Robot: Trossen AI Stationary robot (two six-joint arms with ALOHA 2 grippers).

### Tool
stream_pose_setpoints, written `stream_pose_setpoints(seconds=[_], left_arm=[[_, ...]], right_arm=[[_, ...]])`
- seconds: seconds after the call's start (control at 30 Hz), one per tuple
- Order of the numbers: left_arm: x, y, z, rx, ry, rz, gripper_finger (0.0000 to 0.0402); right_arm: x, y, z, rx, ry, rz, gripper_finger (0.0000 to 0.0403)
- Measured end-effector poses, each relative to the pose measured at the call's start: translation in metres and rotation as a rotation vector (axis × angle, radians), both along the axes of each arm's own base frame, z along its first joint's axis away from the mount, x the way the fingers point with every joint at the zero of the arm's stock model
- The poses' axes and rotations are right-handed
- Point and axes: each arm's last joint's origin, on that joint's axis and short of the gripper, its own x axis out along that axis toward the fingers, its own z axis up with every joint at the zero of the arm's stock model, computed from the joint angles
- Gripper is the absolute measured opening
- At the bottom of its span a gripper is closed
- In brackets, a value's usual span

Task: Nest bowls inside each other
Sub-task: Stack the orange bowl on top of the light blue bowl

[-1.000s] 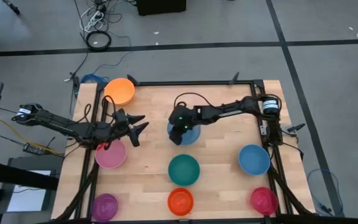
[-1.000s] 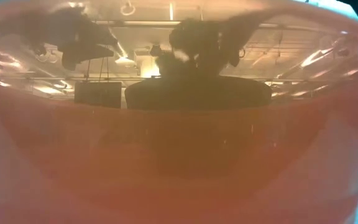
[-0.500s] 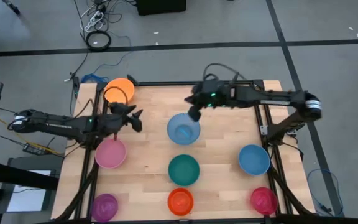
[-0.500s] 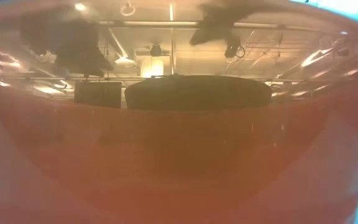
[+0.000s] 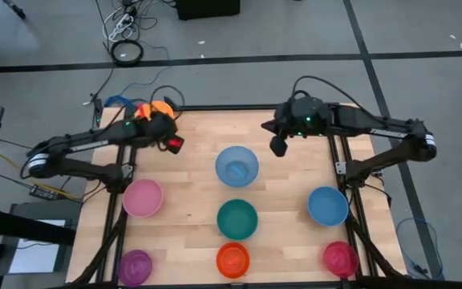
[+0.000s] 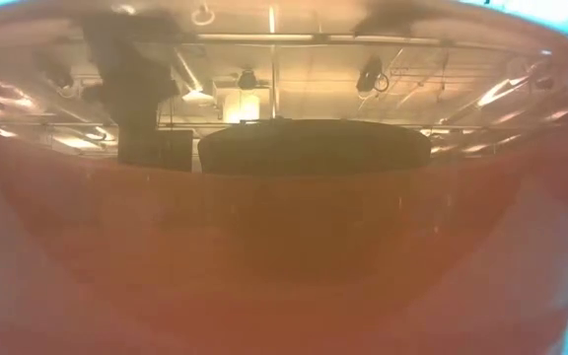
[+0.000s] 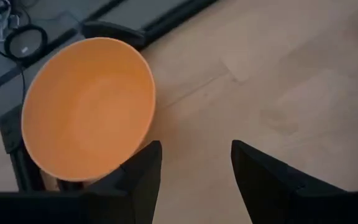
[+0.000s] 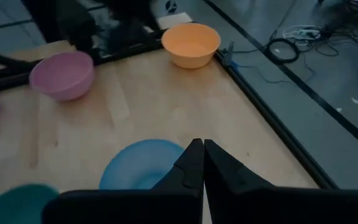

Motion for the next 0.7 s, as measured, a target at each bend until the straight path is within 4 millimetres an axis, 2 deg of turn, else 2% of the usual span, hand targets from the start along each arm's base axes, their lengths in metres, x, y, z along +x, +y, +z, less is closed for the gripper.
stream_pose_setpoints(seconds=[0.2, 0.33, 0.53, 0.7], left_arm=[[0.015, 0.037, -0.021, -0.156, 0.174, -0.052, 0.0202], [0.021, 0.052, -0.034, -0.261, 0.291, -0.086, 0.0202], [0.028, 0.066, -0.029, -0.251, 0.328, -0.102, 0.0203], [0.017, 0.083, -0.032, -0.273, 0.381, -0.046, 0.0205]], right_arm=[[-0.023, 0.007, 0.013, -0.006, -0.031, 0.017, 0.0010], [-0.040, 0.009, 0.020, -0.005, -0.049, 0.016, 0.0012], [-0.057, 0.010, 0.025, -0.014, -0.061, -0.024, 0.0012], [-0.060, 0.011, 0.024, 0.003, -0.049, -0.035, 0.0012]])
